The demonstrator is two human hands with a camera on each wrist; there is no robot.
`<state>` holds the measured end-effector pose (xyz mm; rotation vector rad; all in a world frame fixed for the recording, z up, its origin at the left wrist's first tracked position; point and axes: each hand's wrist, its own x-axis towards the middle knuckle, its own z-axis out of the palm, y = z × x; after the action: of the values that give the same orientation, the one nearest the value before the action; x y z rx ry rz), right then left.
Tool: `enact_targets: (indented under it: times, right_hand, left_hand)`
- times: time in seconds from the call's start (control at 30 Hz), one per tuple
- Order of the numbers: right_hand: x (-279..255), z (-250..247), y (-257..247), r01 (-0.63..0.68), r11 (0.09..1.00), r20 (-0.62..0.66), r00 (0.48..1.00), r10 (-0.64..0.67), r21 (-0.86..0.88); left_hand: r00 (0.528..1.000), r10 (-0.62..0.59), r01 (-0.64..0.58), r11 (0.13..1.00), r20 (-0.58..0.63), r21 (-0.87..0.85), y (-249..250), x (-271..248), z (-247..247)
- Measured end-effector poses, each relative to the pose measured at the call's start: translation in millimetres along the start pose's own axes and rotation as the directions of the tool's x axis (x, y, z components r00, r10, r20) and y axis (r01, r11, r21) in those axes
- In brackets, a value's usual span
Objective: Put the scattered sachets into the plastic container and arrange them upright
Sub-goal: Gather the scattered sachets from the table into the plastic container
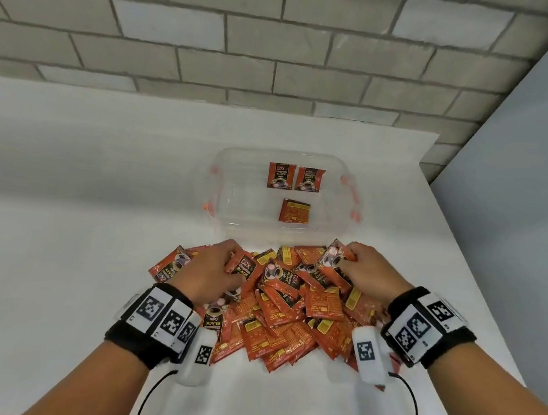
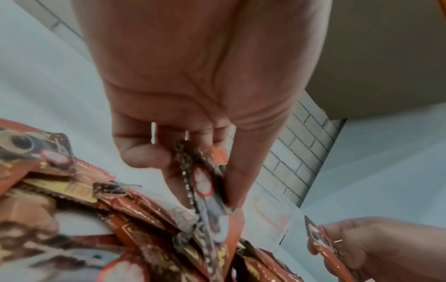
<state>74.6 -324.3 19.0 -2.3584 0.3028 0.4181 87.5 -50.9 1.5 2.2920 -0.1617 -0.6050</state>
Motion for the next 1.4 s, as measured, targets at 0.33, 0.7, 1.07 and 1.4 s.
enact_targets:
  times: [0.33,0.7,1.07,1.4]
  right_hand:
    - [37.4,26.5,-6.5,-0.155,0.941,0.0,0.987,0.162,-0.301]
    - [42.2,37.2,-18.9,-0.266,0.914,-0.069,0.964,0.257,-0.307]
    - [42.6,37.6,-34.9,-0.413,0.906,-0.01,0.91,0.414,-0.096]
    - [10.3,10.8,-23.0,-0.33,0.892,-0.023,0.935,0.354,0.309]
  left_hand:
    - [0.99,-0.079,0.068,0.993,0.115,0.093,33.4,25.5,18.1]
    - [0.982,0.026,-0.073,0.966,0.186,0.249,46.9,38.6,29.9]
    - [0.979,0.053,-0.096,0.973,0.197,0.211,38.4,45.9,38.6]
    - [0.977,0.074,-0.074,0.997,0.198,-0.005,22.0,37.5,9.9]
